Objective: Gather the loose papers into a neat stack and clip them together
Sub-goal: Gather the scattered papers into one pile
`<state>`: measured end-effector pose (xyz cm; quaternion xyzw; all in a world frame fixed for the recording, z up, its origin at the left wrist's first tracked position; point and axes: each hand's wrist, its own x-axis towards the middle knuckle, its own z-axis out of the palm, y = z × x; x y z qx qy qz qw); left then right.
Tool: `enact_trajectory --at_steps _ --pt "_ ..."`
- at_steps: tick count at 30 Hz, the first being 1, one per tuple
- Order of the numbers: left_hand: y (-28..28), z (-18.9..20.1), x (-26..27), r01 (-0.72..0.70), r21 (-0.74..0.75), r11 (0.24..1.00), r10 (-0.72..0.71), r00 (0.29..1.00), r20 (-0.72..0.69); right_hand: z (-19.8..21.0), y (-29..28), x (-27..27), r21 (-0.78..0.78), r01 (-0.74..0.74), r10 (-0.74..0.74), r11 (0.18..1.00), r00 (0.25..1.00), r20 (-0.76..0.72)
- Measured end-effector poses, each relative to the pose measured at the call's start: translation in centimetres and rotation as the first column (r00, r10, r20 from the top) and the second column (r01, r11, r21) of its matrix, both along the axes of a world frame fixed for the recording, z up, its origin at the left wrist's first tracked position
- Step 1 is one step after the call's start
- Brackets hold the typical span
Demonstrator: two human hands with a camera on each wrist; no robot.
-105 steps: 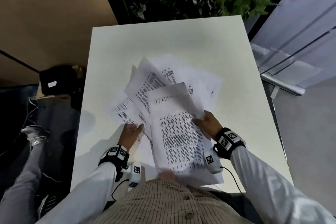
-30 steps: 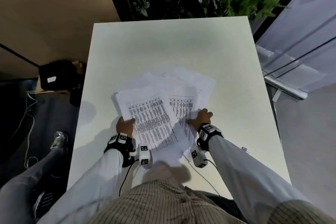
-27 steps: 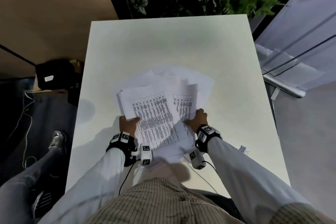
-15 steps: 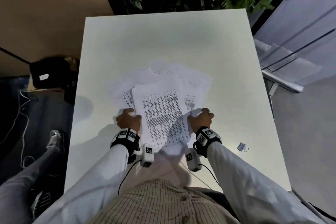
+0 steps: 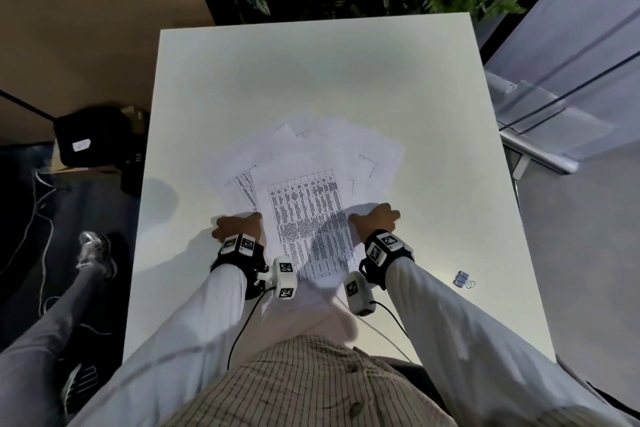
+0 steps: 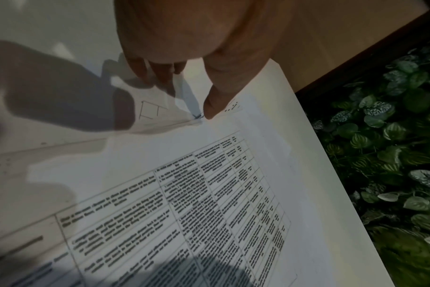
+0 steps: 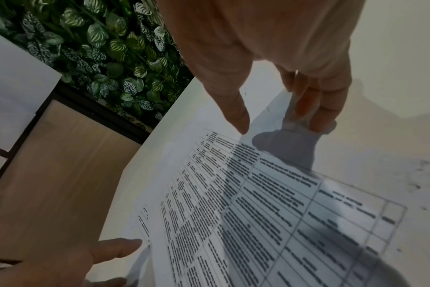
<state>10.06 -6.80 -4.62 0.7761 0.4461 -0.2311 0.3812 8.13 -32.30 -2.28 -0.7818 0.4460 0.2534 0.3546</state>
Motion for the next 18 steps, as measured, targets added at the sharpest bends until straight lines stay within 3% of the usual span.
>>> enact_trajectory --at_steps 1,4,6,10,12,15,18 --pt "0.3 -0.4 0.0 0.033 0.025 0.999 -0.032 0.999 -0.012 0.0 0.1 0.3 0.022 -0.058 0.058 0.998 0.998 0.002" --pt "0.2 0.2 1.2 -0.052 -0.037 0.998 0.054 0.998 0.038 0.3 -0.1 1.5 0.08 -0.176 0.175 0.981 0.984 0.019" --pt "1.0 0.0 2.1 -0.098 -0.115 0.989 0.108 0.991 0.084 0.2 -0.3 2.1 0.051 -0.144 0.143 0.988 0.989 0.028" --pt "1.1 1.6 2.6 -0.063 -0.147 0.987 0.075 0.995 0.073 0.2 -0.7 2.5 -0.08 -0.11 0.114 0.991 0.992 0.056" --pt "0.4 1.7 3.3 -0.026 -0.188 0.982 0.037 0.998 0.053 0.3 -0.7 3.0 -0.051 -0.168 0.172 0.984 0.982 0.078" --pt "-0.5 2.2 3.4 -0.04 -0.364 0.931 0.028 0.999 -0.039 0.2 -0.5 3.6 0.019 -0.188 0.186 0.982 0.979 0.078" --pt "-1.4 2.9 2.2 0.03 -0.292 0.956 -0.047 0.998 -0.05 -0.5 -1.2 3.4 0.145 -0.212 0.201 0.966 0.976 0.085"
